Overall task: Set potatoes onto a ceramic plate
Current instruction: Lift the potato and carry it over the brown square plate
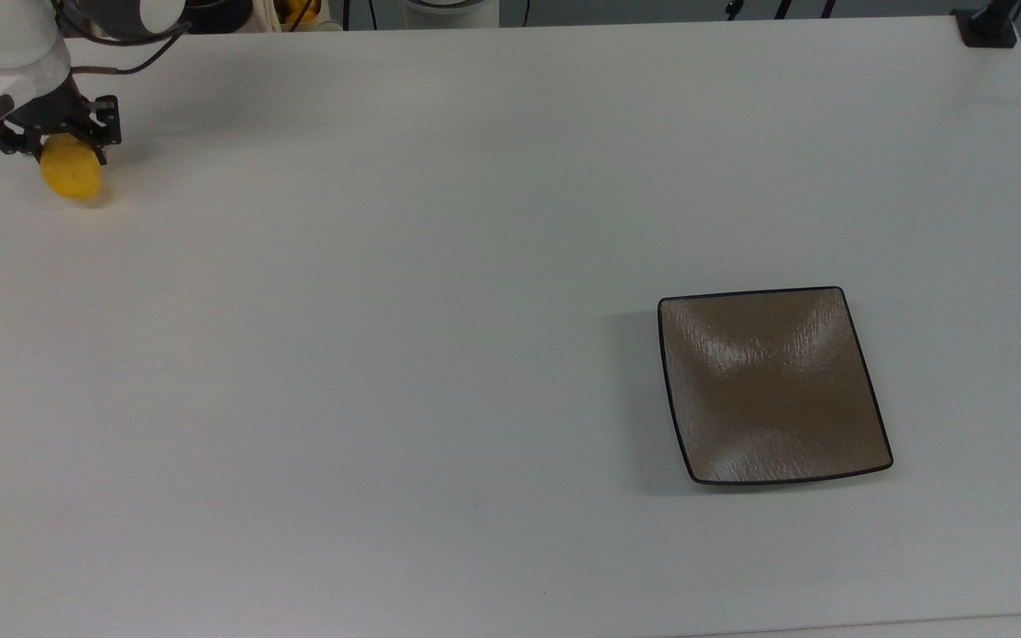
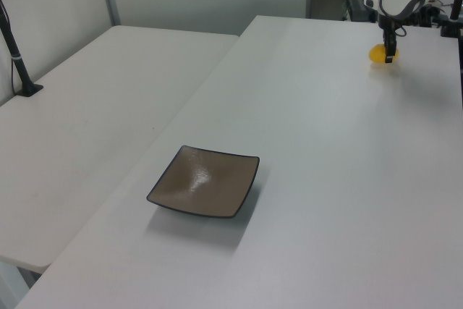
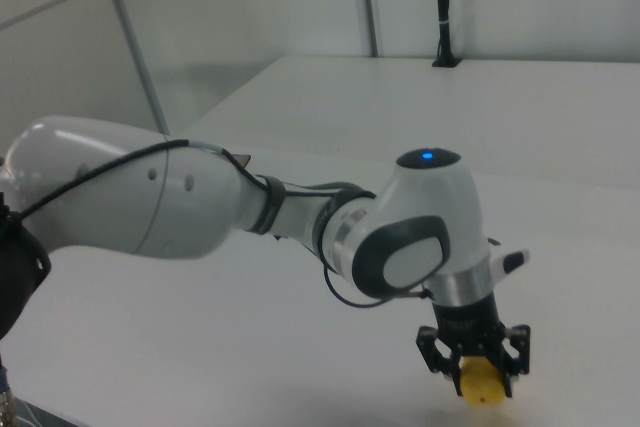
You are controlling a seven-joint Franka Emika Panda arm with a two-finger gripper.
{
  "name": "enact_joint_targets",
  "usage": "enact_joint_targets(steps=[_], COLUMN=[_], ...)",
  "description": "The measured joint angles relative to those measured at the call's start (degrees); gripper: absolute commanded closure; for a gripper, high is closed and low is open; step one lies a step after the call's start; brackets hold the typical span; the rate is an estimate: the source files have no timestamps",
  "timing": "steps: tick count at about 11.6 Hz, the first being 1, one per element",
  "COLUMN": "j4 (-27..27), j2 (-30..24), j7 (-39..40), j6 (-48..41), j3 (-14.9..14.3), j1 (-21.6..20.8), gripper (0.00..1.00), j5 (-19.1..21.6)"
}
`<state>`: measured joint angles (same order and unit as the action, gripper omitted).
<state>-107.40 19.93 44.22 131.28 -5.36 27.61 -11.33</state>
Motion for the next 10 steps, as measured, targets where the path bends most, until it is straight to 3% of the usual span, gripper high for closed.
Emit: enact_joint_targets(steps=[4,7,10], j4=[2.61,3.69,5.63], j2=[-7.05,-13.94,-20.37], j7=[-1.21,-1.96,-2.47], j6=[-11.68,-17.89,-28.89], j3=[0.44,0.60,0.72], j1=[-4.71,-8.48,-12.31], gripper=[0.61,0.61,0.61], j5=[0.26,6.32,9.57])
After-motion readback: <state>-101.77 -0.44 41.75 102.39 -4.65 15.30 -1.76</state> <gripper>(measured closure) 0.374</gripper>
